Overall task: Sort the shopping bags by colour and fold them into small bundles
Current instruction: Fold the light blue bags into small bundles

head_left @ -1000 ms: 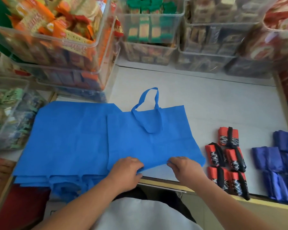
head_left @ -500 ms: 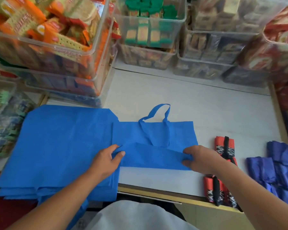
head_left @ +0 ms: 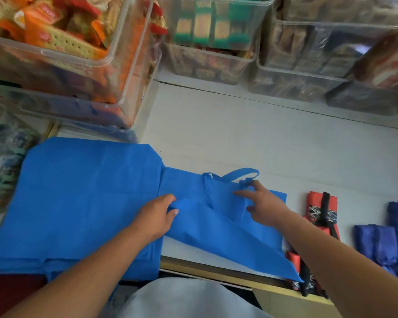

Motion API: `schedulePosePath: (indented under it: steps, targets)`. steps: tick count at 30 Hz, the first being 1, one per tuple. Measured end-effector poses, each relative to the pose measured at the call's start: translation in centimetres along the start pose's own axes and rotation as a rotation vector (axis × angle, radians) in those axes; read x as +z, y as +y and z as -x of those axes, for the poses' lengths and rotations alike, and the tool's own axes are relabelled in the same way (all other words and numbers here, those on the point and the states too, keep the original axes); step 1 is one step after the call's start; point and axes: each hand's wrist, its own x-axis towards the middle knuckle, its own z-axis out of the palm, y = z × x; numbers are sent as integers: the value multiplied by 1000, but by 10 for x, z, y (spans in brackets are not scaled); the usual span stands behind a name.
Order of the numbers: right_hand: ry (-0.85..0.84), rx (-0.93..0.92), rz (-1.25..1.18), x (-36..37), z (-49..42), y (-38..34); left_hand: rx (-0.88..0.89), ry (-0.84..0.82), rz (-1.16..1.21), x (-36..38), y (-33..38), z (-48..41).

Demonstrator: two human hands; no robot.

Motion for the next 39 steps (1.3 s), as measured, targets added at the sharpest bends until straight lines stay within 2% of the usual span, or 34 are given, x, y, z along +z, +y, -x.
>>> schedulePosePath:
  steps: [4, 6, 7, 9, 11, 13, 15, 17, 19, 21, 22, 24, 26, 29, 31, 33, 35, 37, 39]
  targets:
    - [49, -56, 144, -5, -17, 20, 1, 7, -82, 5, 3, -16]
    - [137, -93, 68, -8, -26, 28, 8, 8, -81, 6, 1, -18]
    - [204, -83, -60, -8, -30, 32, 10, 4, -80, 5, -1, -19]
    - [293, 89, -472, -15, -39, 35, 11, -1, -80, 5, -5, -19]
    - [266, 281, -868, -24, -47, 34, 20, 9, -105, 5, -4, -22]
    - [181, 391, -1034, -33, -51, 30, 9, 32, -132, 6, 2, -31]
    - [128, 454, -1081, -40, -54, 26, -31, 58, -165, 7, 9, -44]
    - [94, 488, -1058, -48, -58, 28, -83, 64, -209, 9, 15, -57]
    - [175, 490, -843, -60, -58, 32, -121, 44, -256, 10, 19, -68]
    - [433, 419, -428, -72, -51, 36, -132, 16, -295, 10, 22, -76]
    - [591, 327, -263, -73, -44, 35, -137, 7, -308, 10, 22, -78]
    - [846, 119, -106, -65, -24, 22, -135, -1, -309, 8, 23, -81]
    - [913, 34, -80, -34, -4, 4, -132, 10, -285, 6, 22, -82]
    - [829, 118, -121, 37, 19, -23, -148, 62, -206, 7, 21, -78]
    - [677, 234, -227, 69, 31, -42, -122, 138, -177, 6, 19, -74]
    - [474, 366, -316, 83, 34, -55, -15, 240, -279, 3, 17, -72]
    - [298, 393, -278, 90, 28, -55, 143, 312, -354, 2, 18, -65]
    - [210, 347, -183, 90, 23, -48, 346, 285, -345, 6, 18, -52]
    - [165, 311, -166, 88, 13, -41, 431, 128, -394, 17, 13, -36]
